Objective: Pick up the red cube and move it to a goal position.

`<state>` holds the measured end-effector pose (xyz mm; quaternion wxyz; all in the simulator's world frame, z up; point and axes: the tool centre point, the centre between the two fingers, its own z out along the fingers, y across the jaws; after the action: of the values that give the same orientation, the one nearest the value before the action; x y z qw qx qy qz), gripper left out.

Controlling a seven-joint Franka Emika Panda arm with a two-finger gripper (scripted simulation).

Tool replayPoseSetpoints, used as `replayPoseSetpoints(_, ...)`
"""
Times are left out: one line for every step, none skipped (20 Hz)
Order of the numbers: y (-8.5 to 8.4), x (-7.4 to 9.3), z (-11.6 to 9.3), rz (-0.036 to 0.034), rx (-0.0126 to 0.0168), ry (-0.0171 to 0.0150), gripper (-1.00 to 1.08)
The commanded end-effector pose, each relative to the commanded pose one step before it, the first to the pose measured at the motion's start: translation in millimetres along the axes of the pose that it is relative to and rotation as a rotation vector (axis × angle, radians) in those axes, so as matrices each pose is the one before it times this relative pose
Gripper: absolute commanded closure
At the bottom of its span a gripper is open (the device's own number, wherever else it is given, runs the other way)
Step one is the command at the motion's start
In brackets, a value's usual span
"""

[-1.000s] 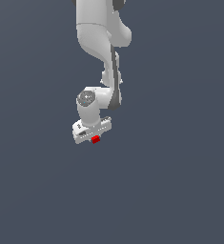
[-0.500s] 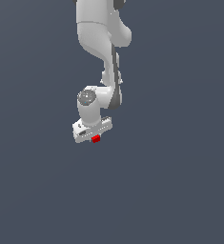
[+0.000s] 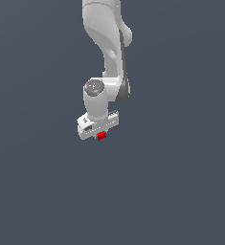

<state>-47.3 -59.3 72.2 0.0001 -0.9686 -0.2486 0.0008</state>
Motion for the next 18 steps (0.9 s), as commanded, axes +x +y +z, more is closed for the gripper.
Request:
replayPoseSetpoints(-10.59,9.15,-21.12,-0.00090,-0.00122,0.00089,1.08)
replayPoseSetpoints(-4.60,3.93,-9.25,0.00000,0.00000,0.00000,1.08)
replayPoseSetpoints(-4.81,4.14,-9.70,0.00000,0.00000,0.00000,1.08)
replayPoseSetpoints(-5.00,4.33,-10.13,0.00000,0.00000,0.00000,1.08)
replayPoseSetpoints(-5.13,4.47,-10.41,0.00000,0.00000,0.00000,1.08)
replayPoseSetpoints(-5.36,4.66,-10.55,-0.00028,-0.00035,-0.00020,1.08)
replayPoseSetpoints(-5.18,4.60,-10.60,0.00000,0.00000,0.00000,1.08)
replayPoseSetpoints(-5.18,4.64,-10.63,0.00000,0.00000,0.00000,1.08)
replayPoseSetpoints(-5.11,4.63,-10.53,0.00000,0.00000,0.00000,1.08)
replayPoseSetpoints(-4.98,4.56,-10.29,0.00000,0.00000,0.00000,1.08)
replayPoseSetpoints(-4.82,4.48,-10.01,0.00000,0.00000,0.00000,1.08)
replayPoseSetpoints(-4.65,4.38,-9.69,0.00000,0.00000,0.00000,1.08)
replayPoseSetpoints(-4.45,4.26,-9.31,0.00000,0.00000,0.00000,1.08)
replayPoseSetpoints(-4.21,4.09,-8.84,0.00000,0.00000,0.00000,1.08)
replayPoseSetpoints(-3.92,3.87,-8.26,0.00000,0.00000,0.00000,1.08)
replayPoseSetpoints(-3.59,3.58,-7.76,-0.00008,0.00034,0.00034,1.08)
replayPoseSetpoints(-3.33,3.40,-7.08,0.00000,0.00000,0.00000,1.08)
replayPoseSetpoints(-3.04,3.17,-6.50,0.00000,0.00000,0.00000,1.08)
